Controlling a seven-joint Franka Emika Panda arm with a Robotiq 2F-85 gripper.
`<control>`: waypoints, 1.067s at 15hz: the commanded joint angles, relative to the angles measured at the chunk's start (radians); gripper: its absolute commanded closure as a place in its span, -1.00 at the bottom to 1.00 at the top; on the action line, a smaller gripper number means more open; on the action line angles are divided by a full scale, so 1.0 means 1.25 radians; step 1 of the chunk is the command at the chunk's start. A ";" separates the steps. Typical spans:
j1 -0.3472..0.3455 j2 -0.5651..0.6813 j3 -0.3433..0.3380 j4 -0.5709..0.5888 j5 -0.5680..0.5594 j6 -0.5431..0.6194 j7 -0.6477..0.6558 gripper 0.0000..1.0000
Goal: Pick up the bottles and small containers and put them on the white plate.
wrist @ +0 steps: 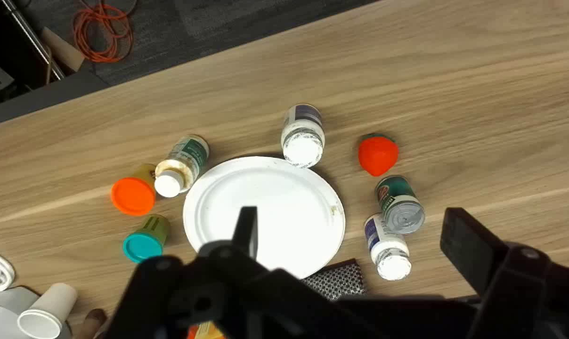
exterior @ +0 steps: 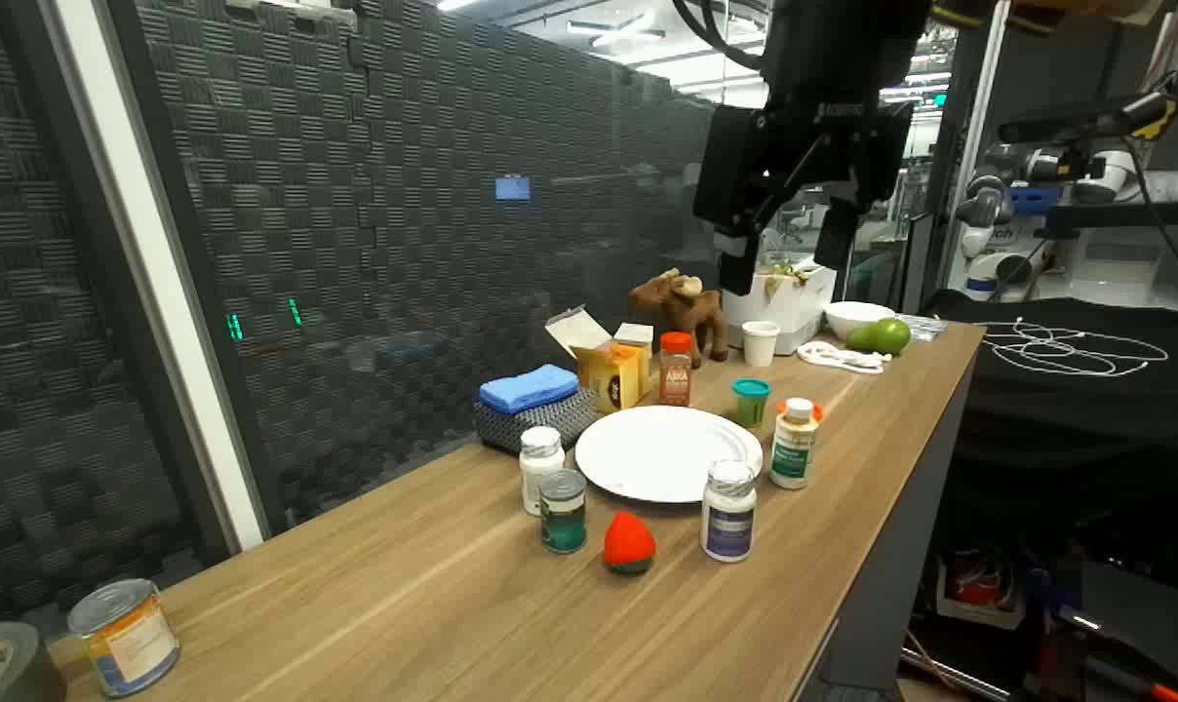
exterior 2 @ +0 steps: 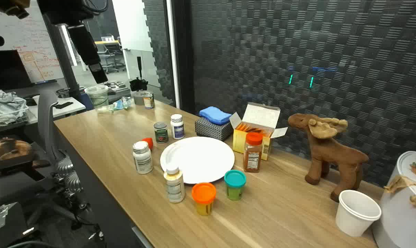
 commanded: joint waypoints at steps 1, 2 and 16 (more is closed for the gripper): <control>0.015 0.002 -0.014 0.006 -0.008 -0.002 0.006 -1.00; 0.015 0.001 -0.014 0.012 -0.008 -0.002 0.006 -1.00; 0.014 0.325 0.004 0.234 -0.201 0.054 0.152 -1.00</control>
